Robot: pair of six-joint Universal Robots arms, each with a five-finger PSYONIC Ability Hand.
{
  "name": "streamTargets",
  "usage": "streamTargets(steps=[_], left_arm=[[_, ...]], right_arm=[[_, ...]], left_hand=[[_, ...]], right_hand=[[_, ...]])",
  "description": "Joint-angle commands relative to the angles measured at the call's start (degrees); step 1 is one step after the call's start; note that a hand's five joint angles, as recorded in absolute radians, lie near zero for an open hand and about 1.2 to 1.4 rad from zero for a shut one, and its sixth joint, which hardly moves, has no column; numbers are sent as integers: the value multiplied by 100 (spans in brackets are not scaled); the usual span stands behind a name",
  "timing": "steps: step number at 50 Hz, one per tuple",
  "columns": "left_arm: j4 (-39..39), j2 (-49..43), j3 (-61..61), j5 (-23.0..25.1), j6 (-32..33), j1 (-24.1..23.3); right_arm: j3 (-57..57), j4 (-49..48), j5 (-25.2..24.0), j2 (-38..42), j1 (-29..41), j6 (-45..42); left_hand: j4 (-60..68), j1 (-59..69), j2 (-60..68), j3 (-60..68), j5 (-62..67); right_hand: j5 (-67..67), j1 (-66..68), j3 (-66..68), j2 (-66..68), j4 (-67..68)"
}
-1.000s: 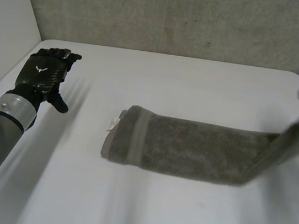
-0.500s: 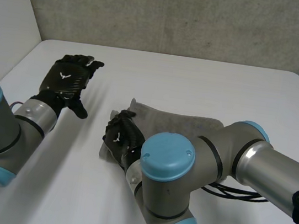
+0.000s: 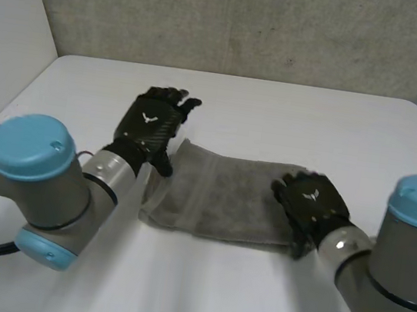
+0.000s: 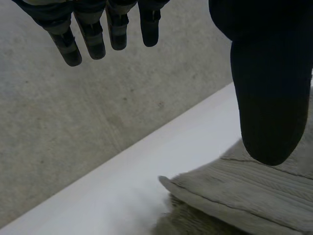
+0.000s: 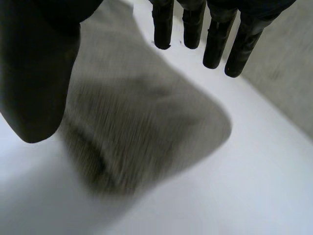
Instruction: Fold the towel.
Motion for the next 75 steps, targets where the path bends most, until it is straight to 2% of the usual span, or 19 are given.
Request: streamTargets(steps=[1, 2, 4, 5, 6, 14, 17, 19, 24, 33, 34, 36, 37, 39, 43, 47, 56, 66, 75], left_arm=[[-8, -302, 131, -133, 26, -191], [-8, -302, 131, -133, 26, -191], [-43, -276, 105, -124, 18, -191], [-44, -276, 104, -124, 18, -191], [-61, -224, 70, -133, 18, -191], [-123, 390, -167, -142, 9, -95], [-131, 672, -273, -159, 9, -25], [-131, 795, -326, -212, 9, 28], [-123, 1147, -440, -466, 0, 186], [-114, 1411, -555, -687, -26, 371], [-114, 1411, -555, -687, -26, 371], [-105, 1411, -555, -678, -35, 371], [-105, 1411, -555, -678, -35, 371], [-96, 1411, -537, -678, -44, 380], [-70, 1341, -432, -687, -53, 354], [-61, 1288, -326, -687, -114, 310], [-219, 806, 42, -678, -747, -23], [-562, -74, 377, -678, -800, -543], [-580, -1006, 482, -695, -738, -631]], right_arm=[[326, -191, -372, 280, -529, -87], [326, -192, -372, 281, -530, -87], [203, -236, -337, 377, -556, -96], [203, -236, -337, 377, -556, -96], [116, -236, -319, 386, -565, -87], [-764, -227, 112, 237, -371, -280], [-1274, -165, 94, 386, 332, -553], [-1921, -43, 59, 814, 1232, -1068], [-2853, 562, 59, 1640, 2114, -2245], [-3849, 1250, 138, 2689, 2722, -2970], [-3901, 1215, 155, 2671, 2722, -2848], [-3850, 935, 252, 2348, 2696, -2148], [-3849, 933, 252, 2346, 2696, -2144], [-3535, 566, 383, 1734, 2626, -1016], [-3017, 284, 445, 1110, 2460, -100], [-2331, 283, 472, 423, 1899, 667], [-1669, 529, 402, 131, 938, 1187], [-1757, 494, -318, 780, 631, 1934], [-2003, 476, -451, 1599, 622, 2207]], left_hand=[[142, 119, 121, 136, -62], [142, 119, 121, 136, -62], [142, 119, 121, 136, -62], [142, 119, 121, 136, -62], [142, 119, 121, 136, -62], [92, 68, 71, 86, -113], [75, 52, 54, 69, -129], [75, 51, 54, 69, -130], [53, 30, 32, 47, -151], [53, 30, 32, 47, -151], [53, 30, 32, 47, -151], [53, 30, 32, 47, -151], [53, 30, 32, 47, -151], [53, 30, 32, 47, -151], [53, 30, 32, 47, -151], [53, 30, 32, 47, -151], [159, 135, 138, 153, -46], [193, 169, 171, 187, -12], [243, 220, 222, 237, 39]], right_hand=[[2192, 2228, 2136, 2150, 2059], [2204, 2239, 2147, 2161, 2071], [5215, 5250, 5158, 5172, 5082], [5232, 5267, 5175, 5189, 5099], [6625, 6660, 6568, 6582, 6492], [6639, 6674, 6582, 6596, 6506], [6639, 6674, 6582, 6596, 6506], [6639, 6674, 6582, 6596, 6506], [6639, 6674, 6582, 6596, 6506], [6639, 6674, 6582, 6596, 6506], [6639, 6674, 6582, 6596, 6506], [3484, 3520, 3428, 3441, 3351], [3466, 3501, 3409, 3423, 3333], [870, 905, 813, 827, 737], [-231, -196, -288, -274, -364], [-361, -326, -418, -404, -494], [-361, -326, -418, -404, -494], [-361, -326, -418, -404, -494], [-361, -326, -418, -404, -494]])
